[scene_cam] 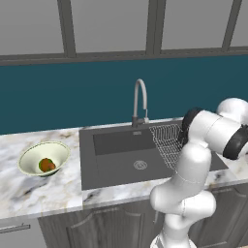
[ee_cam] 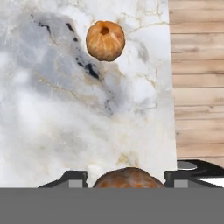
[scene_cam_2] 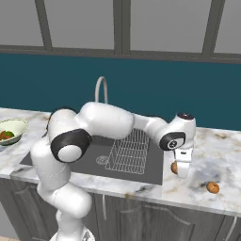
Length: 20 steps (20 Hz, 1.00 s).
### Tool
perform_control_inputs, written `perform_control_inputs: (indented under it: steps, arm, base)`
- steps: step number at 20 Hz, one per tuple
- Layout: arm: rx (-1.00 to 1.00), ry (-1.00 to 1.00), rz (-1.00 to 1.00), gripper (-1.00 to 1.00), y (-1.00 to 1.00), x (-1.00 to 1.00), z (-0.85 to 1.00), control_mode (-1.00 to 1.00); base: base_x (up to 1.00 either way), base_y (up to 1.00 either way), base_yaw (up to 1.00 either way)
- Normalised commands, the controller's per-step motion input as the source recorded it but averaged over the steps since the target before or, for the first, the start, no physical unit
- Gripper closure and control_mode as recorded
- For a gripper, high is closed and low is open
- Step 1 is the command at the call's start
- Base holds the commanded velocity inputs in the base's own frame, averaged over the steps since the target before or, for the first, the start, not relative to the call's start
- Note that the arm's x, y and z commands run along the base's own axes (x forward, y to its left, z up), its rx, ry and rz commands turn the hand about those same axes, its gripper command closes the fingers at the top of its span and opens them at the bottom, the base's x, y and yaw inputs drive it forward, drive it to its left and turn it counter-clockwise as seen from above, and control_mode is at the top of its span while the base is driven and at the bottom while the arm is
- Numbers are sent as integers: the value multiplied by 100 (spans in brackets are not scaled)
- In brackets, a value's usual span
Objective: There is a mixed pile of frozen fruits and vegetables on the counter. Locate all the frozen vegetables and place the items in a bowl on the counter. Take all the frozen fruits and defrost them in a running sink.
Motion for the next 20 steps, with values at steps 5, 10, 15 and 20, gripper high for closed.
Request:
perform_control_inputs:
  steps: [5,10,15,20]
  arm:
    - [-9,-3,1,100,84,0,23,-100]
    - [-7,-1,2,100,84,0,23,-100]
    - [-4,0,5,100,80,1,21,-100]
    - [0,6,10,100,58,13,21,-100]
  base:
    - [0,0,0]
    - [0,0,0]
    - [0,0,0]
    - [0,0,0]
